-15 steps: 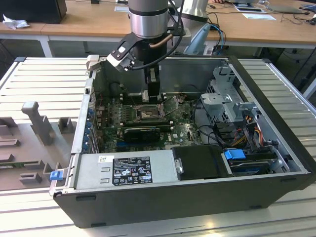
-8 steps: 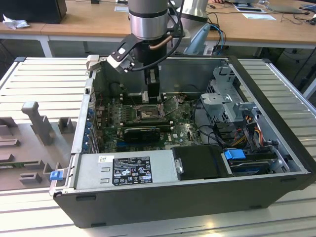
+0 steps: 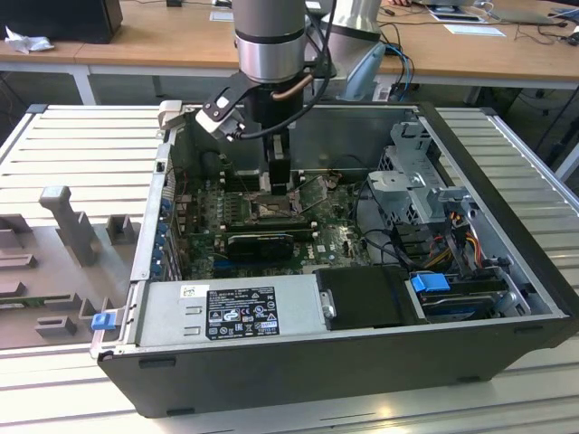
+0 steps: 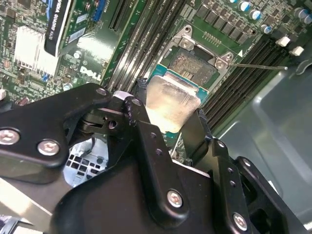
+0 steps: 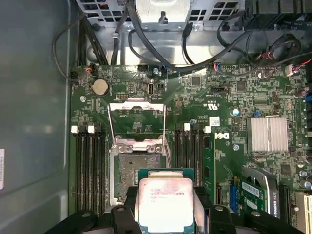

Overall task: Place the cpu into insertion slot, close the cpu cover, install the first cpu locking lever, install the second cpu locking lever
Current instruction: 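Place the cpu into insertion slot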

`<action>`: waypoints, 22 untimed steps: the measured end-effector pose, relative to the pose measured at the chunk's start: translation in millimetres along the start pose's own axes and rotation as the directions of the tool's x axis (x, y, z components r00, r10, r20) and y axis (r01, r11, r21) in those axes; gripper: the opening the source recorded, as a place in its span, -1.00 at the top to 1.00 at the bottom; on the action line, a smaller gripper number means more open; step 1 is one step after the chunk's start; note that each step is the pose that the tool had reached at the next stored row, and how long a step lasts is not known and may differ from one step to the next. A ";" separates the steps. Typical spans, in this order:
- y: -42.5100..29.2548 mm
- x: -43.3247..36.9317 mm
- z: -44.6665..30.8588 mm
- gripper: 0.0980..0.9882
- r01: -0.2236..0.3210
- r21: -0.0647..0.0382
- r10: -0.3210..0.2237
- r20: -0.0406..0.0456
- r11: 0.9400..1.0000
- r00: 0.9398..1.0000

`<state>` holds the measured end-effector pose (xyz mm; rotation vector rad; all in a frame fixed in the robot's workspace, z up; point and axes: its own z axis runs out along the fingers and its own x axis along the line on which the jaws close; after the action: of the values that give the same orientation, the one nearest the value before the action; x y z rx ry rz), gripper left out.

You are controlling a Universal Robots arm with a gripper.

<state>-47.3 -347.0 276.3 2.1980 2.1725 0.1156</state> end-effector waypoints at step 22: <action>-5.1 25.3 61.0 0.03 0.015 0.001 -0.015 -0.001 1.000 1.000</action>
<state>-46.8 -320.5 215.5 2.1824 2.1893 0.1160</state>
